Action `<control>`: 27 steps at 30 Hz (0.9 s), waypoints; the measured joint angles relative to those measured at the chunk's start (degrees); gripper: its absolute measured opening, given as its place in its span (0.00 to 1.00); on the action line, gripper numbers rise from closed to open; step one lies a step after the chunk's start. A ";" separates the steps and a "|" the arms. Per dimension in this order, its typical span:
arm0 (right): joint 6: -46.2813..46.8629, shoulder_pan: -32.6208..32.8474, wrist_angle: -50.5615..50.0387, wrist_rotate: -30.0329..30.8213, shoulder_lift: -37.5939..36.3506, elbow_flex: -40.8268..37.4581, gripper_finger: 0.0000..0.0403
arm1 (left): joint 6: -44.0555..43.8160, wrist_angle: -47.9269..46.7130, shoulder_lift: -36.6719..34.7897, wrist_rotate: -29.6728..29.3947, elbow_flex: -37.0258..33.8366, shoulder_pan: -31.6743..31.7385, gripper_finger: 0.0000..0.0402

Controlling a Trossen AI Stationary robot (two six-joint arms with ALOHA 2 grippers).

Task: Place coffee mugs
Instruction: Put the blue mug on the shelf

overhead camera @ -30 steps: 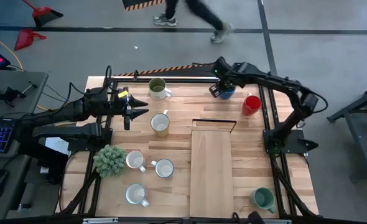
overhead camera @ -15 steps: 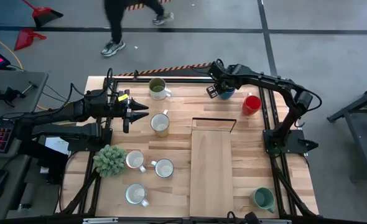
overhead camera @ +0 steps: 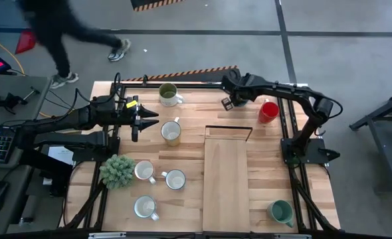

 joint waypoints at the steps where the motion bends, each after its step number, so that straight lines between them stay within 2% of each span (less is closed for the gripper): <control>1: 0.34 0.30 0.38 0.06 0.00 -1.03 0.27 | -0.28 -0.02 0.00 0.00 0.00 0.00 0.32; 14: -0.58 0.25 3.02 4.36 -2.52 -2.69 0.27 | -0.55 -0.07 0.00 -0.02 -0.02 0.00 0.32; 18: -0.97 -1.36 3.12 1.85 -2.54 -2.69 0.27 | -0.55 -0.09 0.00 -0.04 -0.02 0.00 0.32; 24: -7.30 -3.73 1.98 -8.93 -3.12 -2.69 0.27 | -0.57 -0.72 0.00 -0.04 -0.03 0.00 0.32; 27: -10.85 -4.16 -0.71 -10.97 -4.41 -2.69 0.27 | -0.59 -1.19 0.00 -0.04 -0.04 0.00 0.32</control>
